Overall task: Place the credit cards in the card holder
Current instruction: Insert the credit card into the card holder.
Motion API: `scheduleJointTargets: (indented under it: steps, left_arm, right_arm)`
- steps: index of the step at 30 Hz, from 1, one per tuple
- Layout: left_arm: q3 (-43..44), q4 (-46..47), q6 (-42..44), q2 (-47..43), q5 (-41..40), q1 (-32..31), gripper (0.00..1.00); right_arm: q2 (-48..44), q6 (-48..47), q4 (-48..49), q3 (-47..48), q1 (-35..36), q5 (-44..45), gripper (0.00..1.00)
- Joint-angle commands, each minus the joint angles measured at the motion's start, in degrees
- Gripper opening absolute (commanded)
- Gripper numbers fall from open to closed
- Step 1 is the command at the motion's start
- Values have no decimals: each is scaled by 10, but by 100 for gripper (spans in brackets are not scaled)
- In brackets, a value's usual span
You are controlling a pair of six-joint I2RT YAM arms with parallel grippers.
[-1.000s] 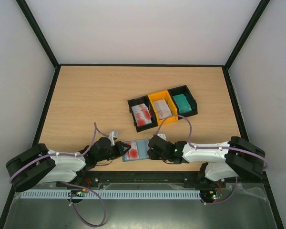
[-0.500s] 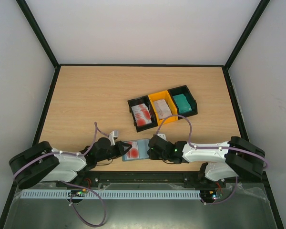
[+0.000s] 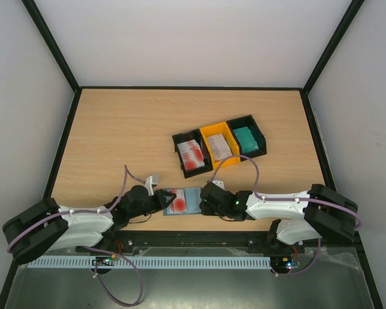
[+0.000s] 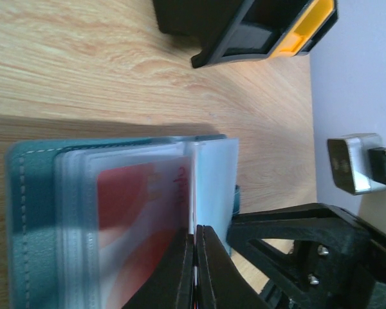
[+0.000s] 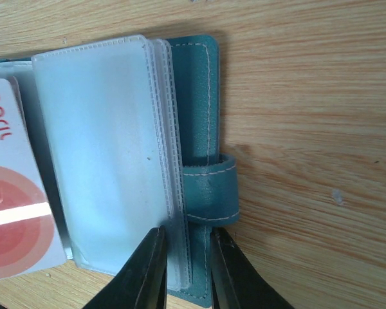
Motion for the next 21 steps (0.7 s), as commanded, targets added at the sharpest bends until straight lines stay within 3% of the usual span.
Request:
scheduleJointTargets:
  steps: [1,9,21]
  left_arm:
    - [9,17,15,29,1,-4,2]
    - [25,68,25,77,32,1,3]
    - [22,43,26,40,23,3,2]
  right_arm:
    - [19,-5,-45,-10,-1,-5,17]
    - [17,-5,-45,-10,0,-5,17]
    - [17,0,-42,-11,-1,-3,17]
